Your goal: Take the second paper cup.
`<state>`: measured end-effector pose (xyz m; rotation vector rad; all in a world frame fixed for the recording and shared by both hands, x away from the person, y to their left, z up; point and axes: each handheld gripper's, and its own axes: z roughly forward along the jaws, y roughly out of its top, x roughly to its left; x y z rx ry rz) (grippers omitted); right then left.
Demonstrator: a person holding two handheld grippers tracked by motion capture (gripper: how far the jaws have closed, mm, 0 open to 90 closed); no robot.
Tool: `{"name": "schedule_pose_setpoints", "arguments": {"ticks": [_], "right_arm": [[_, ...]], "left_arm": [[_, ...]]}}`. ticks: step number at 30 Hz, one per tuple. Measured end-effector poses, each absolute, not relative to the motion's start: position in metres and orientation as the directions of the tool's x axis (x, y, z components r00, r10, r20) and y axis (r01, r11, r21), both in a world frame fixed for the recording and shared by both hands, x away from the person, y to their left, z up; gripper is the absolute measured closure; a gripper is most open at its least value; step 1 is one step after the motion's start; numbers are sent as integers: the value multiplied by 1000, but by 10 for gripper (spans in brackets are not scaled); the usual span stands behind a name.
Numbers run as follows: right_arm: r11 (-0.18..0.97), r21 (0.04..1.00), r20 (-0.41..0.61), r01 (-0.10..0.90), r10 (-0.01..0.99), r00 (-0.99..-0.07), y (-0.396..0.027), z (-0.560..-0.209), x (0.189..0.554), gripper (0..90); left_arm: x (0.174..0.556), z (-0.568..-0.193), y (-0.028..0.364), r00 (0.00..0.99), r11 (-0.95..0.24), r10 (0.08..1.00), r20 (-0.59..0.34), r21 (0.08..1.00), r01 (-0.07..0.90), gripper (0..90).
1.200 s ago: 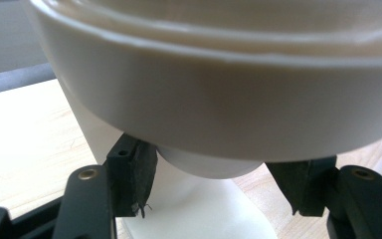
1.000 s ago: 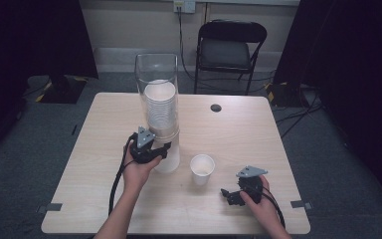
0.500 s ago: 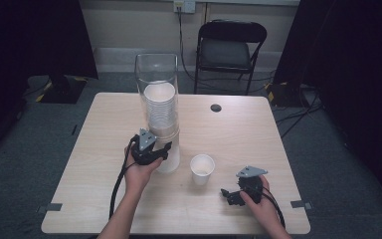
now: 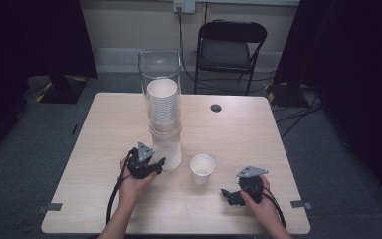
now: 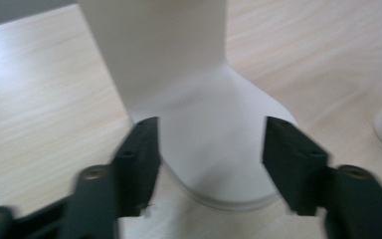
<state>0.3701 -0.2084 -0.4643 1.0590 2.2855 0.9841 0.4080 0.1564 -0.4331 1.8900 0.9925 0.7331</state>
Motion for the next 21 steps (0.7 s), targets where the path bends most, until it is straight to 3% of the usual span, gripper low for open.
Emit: {"name": "schedule_pose_setpoints", "arguments": {"ticks": [4, 9, 21], "right_arm": [[455, 752, -87, 476, 785, -614, -208, -464, 370, 0], [454, 753, -87, 477, 787, -611, -208, -464, 370, 0], [452, 752, -85, 479, 788, -610, -208, -464, 370, 0]], "left_arm": [[411, -428, 158, 512, -270, 858, 37, 881, 390, 265], [412, -414, 156, 519, -192, 855, -2, 928, 319, 157], [423, -375, 149, 518, -122, 855, -22, 962, 242, 162]]}}
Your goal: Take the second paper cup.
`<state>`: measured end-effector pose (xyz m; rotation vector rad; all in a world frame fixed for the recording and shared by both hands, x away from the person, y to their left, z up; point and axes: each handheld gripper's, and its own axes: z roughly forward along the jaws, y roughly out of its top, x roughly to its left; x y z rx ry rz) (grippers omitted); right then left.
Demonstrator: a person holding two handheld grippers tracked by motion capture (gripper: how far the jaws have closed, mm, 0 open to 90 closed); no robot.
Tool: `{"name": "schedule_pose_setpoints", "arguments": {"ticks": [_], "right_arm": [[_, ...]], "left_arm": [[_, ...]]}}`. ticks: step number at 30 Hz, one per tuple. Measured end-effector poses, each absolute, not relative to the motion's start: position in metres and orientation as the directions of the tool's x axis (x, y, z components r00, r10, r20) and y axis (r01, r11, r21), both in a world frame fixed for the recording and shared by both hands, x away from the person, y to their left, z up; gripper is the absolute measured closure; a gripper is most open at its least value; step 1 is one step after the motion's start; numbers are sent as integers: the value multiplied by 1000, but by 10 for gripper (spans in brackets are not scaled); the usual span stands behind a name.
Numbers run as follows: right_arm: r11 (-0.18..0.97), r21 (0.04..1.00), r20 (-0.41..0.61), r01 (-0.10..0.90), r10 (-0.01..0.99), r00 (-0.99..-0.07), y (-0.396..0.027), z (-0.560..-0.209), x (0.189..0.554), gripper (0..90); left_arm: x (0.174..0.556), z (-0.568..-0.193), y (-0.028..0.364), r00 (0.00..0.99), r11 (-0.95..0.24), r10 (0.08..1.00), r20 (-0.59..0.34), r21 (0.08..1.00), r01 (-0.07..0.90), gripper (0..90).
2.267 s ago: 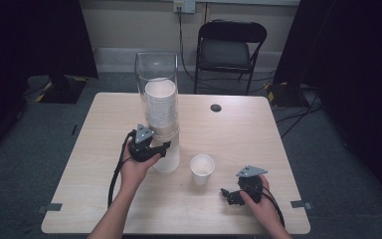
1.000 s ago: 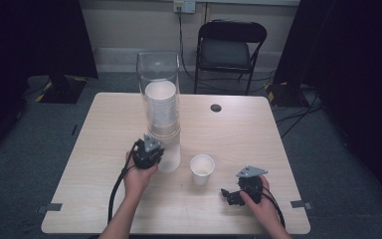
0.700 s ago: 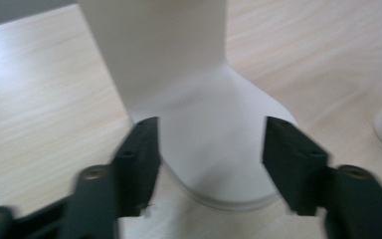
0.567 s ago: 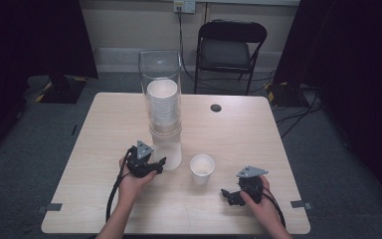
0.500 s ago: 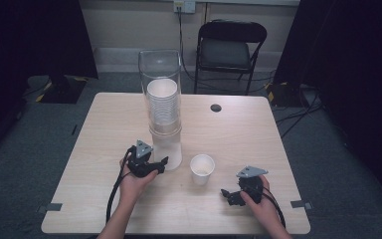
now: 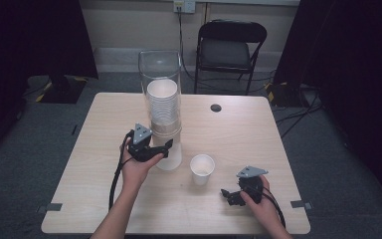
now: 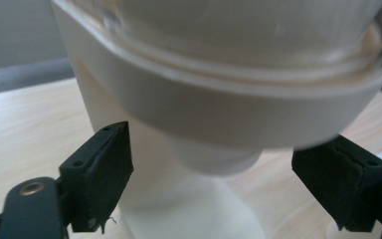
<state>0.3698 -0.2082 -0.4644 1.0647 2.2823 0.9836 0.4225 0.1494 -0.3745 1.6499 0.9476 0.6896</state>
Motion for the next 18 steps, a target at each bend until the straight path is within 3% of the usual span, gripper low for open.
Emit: {"name": "schedule_pose_setpoints", "arguments": {"ticks": [12, 18], "right_arm": [[452, 753, -84, 479, 787, -611, -208, -464, 370, 0], [452, 753, -84, 479, 787, -611, -208, -464, 370, 0]], "left_arm": [[430, -375, 138, 512, -135, 858, 36, 979, 156, 189], [433, -377, 131, 501, -159, 864, 55, 973, 168, 243]]}}
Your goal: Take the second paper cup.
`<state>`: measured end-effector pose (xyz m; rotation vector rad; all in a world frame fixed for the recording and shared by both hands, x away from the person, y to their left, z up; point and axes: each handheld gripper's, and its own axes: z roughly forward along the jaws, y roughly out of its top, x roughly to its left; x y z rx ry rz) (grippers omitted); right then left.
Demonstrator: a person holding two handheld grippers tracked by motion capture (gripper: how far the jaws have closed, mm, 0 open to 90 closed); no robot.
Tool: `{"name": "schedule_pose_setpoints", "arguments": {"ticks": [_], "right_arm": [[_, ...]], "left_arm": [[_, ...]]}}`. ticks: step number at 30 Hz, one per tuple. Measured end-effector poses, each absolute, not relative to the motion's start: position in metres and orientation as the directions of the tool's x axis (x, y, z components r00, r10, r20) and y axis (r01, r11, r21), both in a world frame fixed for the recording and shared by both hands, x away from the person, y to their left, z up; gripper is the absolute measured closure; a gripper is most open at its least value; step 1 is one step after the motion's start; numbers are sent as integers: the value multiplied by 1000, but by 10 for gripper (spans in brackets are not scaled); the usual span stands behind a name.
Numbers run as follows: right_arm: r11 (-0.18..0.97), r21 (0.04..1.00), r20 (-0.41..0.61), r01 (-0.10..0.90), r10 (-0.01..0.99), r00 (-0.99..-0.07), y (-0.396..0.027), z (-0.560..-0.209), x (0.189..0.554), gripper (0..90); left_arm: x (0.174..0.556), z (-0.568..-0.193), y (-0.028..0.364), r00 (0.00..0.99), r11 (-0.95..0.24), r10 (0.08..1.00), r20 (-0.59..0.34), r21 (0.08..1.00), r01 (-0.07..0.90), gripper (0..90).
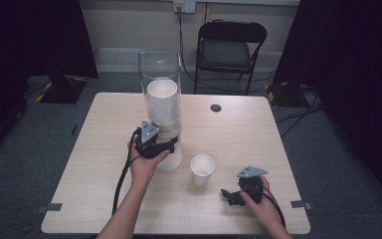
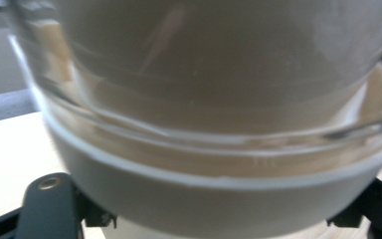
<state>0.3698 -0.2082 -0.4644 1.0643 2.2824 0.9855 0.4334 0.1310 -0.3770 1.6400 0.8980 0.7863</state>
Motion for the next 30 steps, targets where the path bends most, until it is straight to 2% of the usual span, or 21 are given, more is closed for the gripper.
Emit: {"name": "schedule_pose_setpoints", "arguments": {"ticks": [1, 2, 19, 21, 22, 23, 24, 25, 30], "right_arm": [[454, 753, -87, 477, 787, -611, -208, -464, 370, 0], [454, 753, -86, 477, 787, -611, -208, -464, 370, 0], [454, 753, -84, 476, 784, -615, -209, -465, 369, 0], [454, 753, -84, 477, 785, -614, -209, -465, 369, 0], [454, 753, -84, 476, 784, -614, -209, -465, 369, 0], [454, 753, -84, 476, 784, -614, -209, -465, 369, 0], [454, 753, -84, 476, 784, -615, -209, -465, 369, 0], [454, 753, -84, 476, 784, -615, -209, -465, 369, 0], [459, 751, -87, 474, 781, -618, -210, -464, 369, 0]], "left_arm": [[434, -378, 129, 493, -144, 869, 47, 977, 160, 256], [435, -380, 131, 490, -155, 869, 60, 976, 155, 327], [433, -382, 130, 478, -195, 874, 89, 965, 178, 346], [434, -390, 130, 469, -219, 879, 90, 948, 229, 366], [437, -411, 131, 466, -307, 876, 122, 887, 345, 373], [437, -411, 131, 466, -307, 876, 122, 887, 345, 373], [439, -435, 131, 474, -315, 876, 86, 847, 429, 372], [437, -447, 130, 474, -266, 880, 32, 860, 435, 371], [431, -442, 138, 511, -278, 859, 29, 865, 417, 366]]}}
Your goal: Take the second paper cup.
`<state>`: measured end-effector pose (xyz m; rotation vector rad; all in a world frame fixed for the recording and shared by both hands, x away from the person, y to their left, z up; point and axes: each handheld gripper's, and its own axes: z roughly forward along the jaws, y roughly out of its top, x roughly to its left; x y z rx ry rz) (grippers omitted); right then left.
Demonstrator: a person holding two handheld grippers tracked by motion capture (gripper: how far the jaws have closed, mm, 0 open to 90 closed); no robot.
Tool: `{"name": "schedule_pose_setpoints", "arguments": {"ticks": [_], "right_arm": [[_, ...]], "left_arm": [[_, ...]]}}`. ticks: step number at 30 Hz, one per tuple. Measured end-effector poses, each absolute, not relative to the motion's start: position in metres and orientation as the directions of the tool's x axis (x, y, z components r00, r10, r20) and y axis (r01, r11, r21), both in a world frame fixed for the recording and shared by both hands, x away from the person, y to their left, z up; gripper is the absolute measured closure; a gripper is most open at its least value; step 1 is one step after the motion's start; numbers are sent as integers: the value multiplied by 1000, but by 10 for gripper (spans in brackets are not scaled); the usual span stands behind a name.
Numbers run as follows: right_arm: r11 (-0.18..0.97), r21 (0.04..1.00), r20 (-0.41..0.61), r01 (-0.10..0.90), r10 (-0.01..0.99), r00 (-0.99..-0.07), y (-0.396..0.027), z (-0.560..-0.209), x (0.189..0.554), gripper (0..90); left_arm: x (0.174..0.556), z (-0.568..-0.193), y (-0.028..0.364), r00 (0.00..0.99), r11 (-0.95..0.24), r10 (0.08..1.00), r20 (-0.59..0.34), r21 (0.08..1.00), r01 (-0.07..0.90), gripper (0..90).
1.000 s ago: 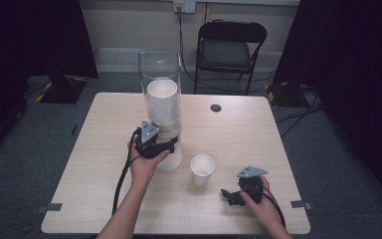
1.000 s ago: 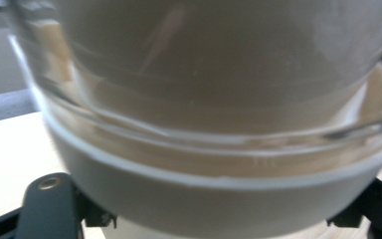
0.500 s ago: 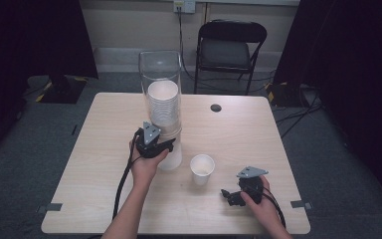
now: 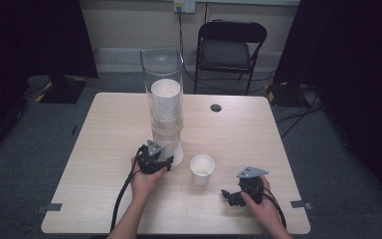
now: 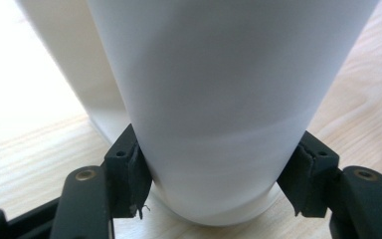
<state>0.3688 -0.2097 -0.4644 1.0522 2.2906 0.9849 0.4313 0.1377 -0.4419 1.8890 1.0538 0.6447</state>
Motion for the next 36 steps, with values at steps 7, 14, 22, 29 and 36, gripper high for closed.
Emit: {"name": "schedule_pose_setpoints", "arguments": {"ticks": [7, 14, 22, 29, 36], "right_arm": [[462, 751, -89, 472, 779, -621, -210, -464, 369, 0], [460, 752, -87, 472, 779, -621, -210, -464, 369, 0], [460, 752, -87, 473, 779, -621, -210, -464, 369, 0], [460, 752, -87, 472, 779, -621, -210, -464, 369, 0], [461, 752, -86, 472, 778, -623, -210, -464, 369, 0]], "left_arm": [[426, -442, 153, 520, -310, 853, 38, 839, 447, 362], [417, -447, 174, 504, -299, 863, 32, 837, 458, 357], [417, -450, 206, 422, -252, 906, 25, 834, 492, 349], [421, -455, 217, 387, -239, 922, 29, 827, 509, 343], [426, -463, 223, 392, -235, 920, 10, 814, 531, 332]]}}
